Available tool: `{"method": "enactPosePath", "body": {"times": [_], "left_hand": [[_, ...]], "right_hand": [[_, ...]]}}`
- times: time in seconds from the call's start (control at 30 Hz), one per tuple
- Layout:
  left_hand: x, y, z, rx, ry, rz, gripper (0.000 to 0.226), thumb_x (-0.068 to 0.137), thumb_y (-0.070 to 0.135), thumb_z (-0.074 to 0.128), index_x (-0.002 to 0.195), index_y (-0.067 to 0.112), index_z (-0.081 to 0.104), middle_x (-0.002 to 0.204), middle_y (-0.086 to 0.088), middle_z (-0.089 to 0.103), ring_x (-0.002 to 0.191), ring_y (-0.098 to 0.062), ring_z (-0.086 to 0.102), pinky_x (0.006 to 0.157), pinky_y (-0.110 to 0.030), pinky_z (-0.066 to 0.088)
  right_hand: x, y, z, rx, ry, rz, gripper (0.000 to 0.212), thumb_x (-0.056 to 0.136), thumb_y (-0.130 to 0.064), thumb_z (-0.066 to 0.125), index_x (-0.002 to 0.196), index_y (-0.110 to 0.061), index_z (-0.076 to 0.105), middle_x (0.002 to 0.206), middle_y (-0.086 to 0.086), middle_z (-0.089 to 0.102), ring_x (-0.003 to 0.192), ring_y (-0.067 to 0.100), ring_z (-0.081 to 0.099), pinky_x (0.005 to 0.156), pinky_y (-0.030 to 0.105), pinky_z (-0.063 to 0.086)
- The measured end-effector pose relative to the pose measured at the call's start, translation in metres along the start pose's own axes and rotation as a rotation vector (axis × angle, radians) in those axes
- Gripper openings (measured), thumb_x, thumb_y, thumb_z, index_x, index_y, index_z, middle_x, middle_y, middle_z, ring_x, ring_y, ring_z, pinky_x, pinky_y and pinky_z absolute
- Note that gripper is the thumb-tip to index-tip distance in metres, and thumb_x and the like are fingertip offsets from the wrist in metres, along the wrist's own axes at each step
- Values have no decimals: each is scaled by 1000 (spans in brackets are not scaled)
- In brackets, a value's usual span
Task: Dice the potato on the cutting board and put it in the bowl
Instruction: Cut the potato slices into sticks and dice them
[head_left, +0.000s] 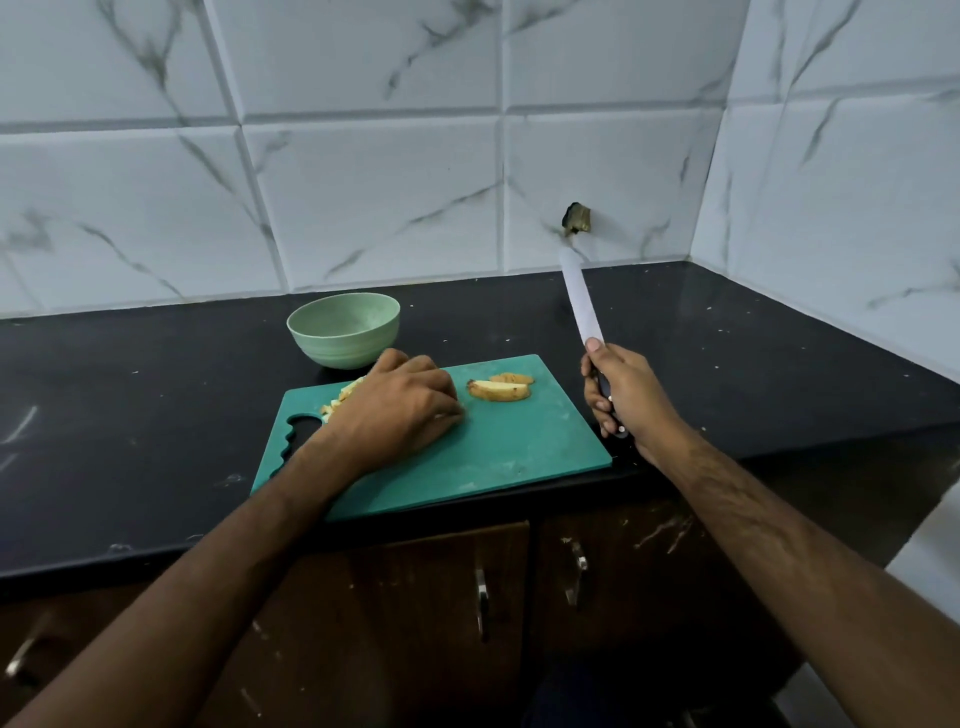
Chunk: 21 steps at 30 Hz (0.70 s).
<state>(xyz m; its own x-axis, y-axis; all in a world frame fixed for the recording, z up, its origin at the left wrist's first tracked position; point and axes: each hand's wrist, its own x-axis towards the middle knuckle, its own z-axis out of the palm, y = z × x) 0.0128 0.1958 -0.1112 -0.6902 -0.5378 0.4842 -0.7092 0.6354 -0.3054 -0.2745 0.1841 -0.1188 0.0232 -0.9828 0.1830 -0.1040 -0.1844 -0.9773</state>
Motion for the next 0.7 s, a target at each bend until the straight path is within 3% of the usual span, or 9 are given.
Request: {"method": "enactPosePath", "body": {"times": [0.13,0.3,0.47,0.57,0.7], "left_hand": [[1,-10,-8,-11,47,-207,8,81,36,81,85,31,77,91,11,65,88,-20,58,76,-37,30],[18,-2,-3,-23,99,-325,13,91,26,70,104,28,72,99,9,69,96,-21,62,79,-35,24],[49,12,5,-93,-171,-288,30,100,39,51,129,33,58,130,13,61,123,-14,51,97,-39,27],[61,13,11,-20,-282,-252,30,101,39,50,128,35,61,125,13,61,122,-14,51,96,-40,25],[66,11,14,-3,-283,-275,28,98,39,56,124,37,66,119,13,60,117,-13,51,93,-40,26]], "right_hand": [[-1,0,2,-28,-11,-9,38,110,-36,41,85,-9,50,51,2,37,34,12,31,33,20,30],[0,0,3,-30,-9,-7,38,110,-36,41,86,-8,51,50,2,37,33,11,31,33,20,30],[-1,1,3,-41,-10,-7,37,110,-36,41,85,-9,51,50,1,37,35,11,31,33,21,32],[-2,0,3,-35,-12,-13,37,110,-35,42,85,-9,51,50,0,37,36,11,31,34,21,32],[-2,-1,1,-31,-9,-16,36,110,-35,42,86,-9,51,51,1,37,37,11,31,35,22,33]]}}
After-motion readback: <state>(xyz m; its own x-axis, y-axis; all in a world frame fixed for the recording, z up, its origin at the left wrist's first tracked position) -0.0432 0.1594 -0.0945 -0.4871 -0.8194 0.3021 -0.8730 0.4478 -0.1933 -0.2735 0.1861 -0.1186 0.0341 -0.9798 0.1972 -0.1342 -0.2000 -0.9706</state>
